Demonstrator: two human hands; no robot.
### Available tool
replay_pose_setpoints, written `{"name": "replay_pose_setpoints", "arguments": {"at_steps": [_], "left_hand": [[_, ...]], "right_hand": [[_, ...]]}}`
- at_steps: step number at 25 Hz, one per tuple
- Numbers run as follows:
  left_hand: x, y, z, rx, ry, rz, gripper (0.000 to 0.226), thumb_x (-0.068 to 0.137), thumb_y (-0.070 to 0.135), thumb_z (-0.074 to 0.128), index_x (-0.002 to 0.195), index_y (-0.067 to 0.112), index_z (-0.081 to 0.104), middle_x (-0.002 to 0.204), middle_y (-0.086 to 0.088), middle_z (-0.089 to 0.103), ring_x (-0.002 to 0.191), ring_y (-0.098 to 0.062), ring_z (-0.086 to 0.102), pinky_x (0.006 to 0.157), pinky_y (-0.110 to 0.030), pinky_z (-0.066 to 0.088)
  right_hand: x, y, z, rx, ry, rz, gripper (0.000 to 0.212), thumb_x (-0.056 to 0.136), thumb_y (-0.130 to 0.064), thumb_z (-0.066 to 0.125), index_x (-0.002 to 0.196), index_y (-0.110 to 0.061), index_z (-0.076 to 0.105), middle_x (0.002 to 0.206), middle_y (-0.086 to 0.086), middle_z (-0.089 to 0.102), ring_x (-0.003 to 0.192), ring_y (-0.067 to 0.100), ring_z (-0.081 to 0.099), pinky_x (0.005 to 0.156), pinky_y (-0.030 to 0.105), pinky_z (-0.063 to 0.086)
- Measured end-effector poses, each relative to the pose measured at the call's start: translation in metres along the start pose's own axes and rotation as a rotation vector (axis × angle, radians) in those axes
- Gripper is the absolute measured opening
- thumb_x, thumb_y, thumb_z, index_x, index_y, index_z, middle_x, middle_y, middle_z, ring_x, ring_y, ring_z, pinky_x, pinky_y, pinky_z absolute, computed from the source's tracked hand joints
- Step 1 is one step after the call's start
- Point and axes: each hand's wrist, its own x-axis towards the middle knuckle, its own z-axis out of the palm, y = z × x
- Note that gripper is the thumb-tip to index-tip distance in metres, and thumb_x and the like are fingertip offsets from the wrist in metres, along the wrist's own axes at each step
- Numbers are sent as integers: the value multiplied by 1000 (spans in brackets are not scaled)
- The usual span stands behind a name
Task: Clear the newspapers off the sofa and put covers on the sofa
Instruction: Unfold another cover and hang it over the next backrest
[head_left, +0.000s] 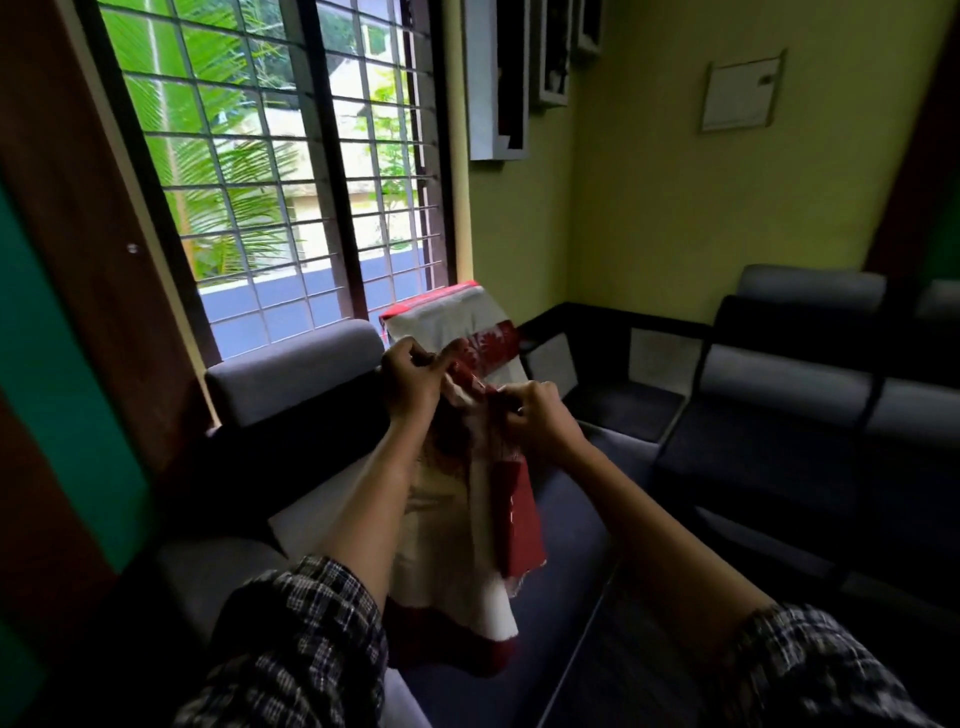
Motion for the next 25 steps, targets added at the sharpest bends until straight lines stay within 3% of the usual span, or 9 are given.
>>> {"name": "replay_pose_setpoints", "arguments": {"at_steps": [5,8,11,13,16,18,20,22,25], "left_hand": [[13,-16,11,-6,-84,-42,32,74,28,76,63,18,48,74,-8,64,68,-18,60,68,-31,54],[3,-26,25,36,-146,-16,32,70,25,80,84,15,53,84,-7,64,77,-21,62,72,-32,53],[-17,-26,35,-70,-121,156,43,70,44,71,89,9,57,79,-2,61,70,-14,58,65,-19,49],[-27,-28,37,-151,-309,175,46,66,50,68,87,11,58,74,8,59,63,0,57,58,-9,46],[-26,-49,39,15,-659,24,31,67,33,80,86,17,62,73,7,62,60,-4,59,57,-16,48],[-25,-61,39,114,-716,-125,31,78,35,72,96,11,64,72,2,61,57,-11,56,52,-20,46],[-27,-62,43,8,-713,-421,50,89,48,51,100,0,62,74,-6,61,60,-17,57,54,-23,48],[-33,-57,48,-221,-781,-713,71,90,62,29,96,-1,60,85,-15,65,78,-25,63,69,-34,52],[-34,-54,65,-445,-766,-750,61,89,62,31,93,9,61,94,-12,67,93,-29,63,85,-43,51]], "right_hand": [[11,16,-24,411,-30,314,17,91,-5,55,78,-5,65,61,6,64,48,13,57,49,26,49],[18,4,-34,720,27,441,23,94,-4,52,72,-5,60,46,-2,60,36,8,56,36,19,45],[29,4,-35,1002,162,581,19,94,0,47,79,1,59,52,6,63,40,15,61,37,23,48],[33,5,-36,1070,260,643,21,94,3,46,76,3,58,51,8,63,38,17,61,36,24,49],[36,10,-40,1162,376,680,23,95,3,44,74,2,54,65,15,58,35,16,59,35,24,49],[37,13,-45,1218,435,694,22,95,2,44,75,1,52,71,15,55,35,14,59,35,23,49],[37,16,-49,1255,480,706,21,95,1,45,76,-1,52,72,13,56,36,13,59,37,22,50],[34,17,-51,1273,486,717,19,95,0,46,78,-1,53,73,13,58,38,14,60,39,23,51],[32,19,-46,1239,454,714,15,96,-2,46,83,-1,54,75,13,58,39,12,60,41,22,52]]}}
